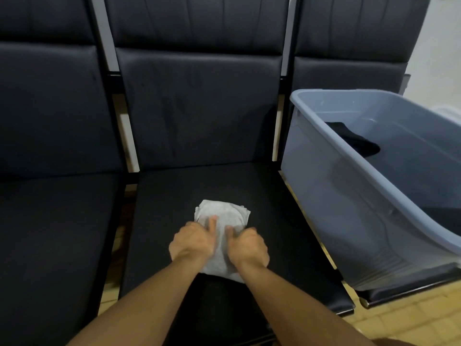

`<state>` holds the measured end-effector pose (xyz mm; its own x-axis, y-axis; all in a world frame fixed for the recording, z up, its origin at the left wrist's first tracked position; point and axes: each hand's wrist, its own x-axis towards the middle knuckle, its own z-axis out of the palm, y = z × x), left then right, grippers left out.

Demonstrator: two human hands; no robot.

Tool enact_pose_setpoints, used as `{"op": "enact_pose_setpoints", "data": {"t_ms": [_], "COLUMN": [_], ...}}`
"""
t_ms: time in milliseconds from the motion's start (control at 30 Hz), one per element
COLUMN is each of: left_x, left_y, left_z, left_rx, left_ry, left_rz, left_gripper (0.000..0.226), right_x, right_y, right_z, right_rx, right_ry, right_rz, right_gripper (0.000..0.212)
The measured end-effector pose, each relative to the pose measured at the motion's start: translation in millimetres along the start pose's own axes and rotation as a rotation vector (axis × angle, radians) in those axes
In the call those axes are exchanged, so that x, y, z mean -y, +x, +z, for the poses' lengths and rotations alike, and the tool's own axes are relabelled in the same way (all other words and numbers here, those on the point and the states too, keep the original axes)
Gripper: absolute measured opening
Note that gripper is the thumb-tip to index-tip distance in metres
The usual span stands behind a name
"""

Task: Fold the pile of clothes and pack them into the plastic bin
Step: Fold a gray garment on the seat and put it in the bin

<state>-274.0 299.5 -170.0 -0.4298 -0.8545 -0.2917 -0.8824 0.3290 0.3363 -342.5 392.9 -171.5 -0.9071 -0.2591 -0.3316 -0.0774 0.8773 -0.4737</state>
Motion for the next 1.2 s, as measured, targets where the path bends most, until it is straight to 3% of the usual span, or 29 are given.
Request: {"op": "enact_pose_setpoints", "data": {"t_ms": [133,433,667,867,1067,1200], "left_x": [-2.5,-21.2,-92.0,-195.5,-308.5,-350.3], "left_y": [-8.9,-25.1,-77.7,-138.2,-167.2,-168.7], "left_z": [9.3,-35.6,-139.3,-196.5,-179.6,-127.6], "left_rx": [-0.032,-0.070,-0.296,-0.382,-0.252,-0.061], "left_ry": [0.062,-0.383,-0.575,-0.635,-0.447,-0.207], "left_rz": [0.086,0.161,0.374,0.546,0.680,0.622], "left_gripper": [0.069,0.057,0.047,0.043,0.056,0.045], "right_x": [1.4,13.5,50.1,38.4,-27.0,-78.0], "right_y": [0.1,-14.0,-37.4,-35.6,4.9,42.3], "right_z": [4.1,-49.8,-164.8,-304.5,-414.7,-422.8], "right_rx": [0.004,-0.063,-0.271,-0.454,-0.508,-0.350], "right_ry": [0.020,0.318,0.497,0.483,0.196,-0.035], "right_rz": [-0.015,-0.248,-0.521,-0.638,-0.471,-0.260], "right_gripper": [0.055,0.035,0.021,0.026,0.020,0.031]}}
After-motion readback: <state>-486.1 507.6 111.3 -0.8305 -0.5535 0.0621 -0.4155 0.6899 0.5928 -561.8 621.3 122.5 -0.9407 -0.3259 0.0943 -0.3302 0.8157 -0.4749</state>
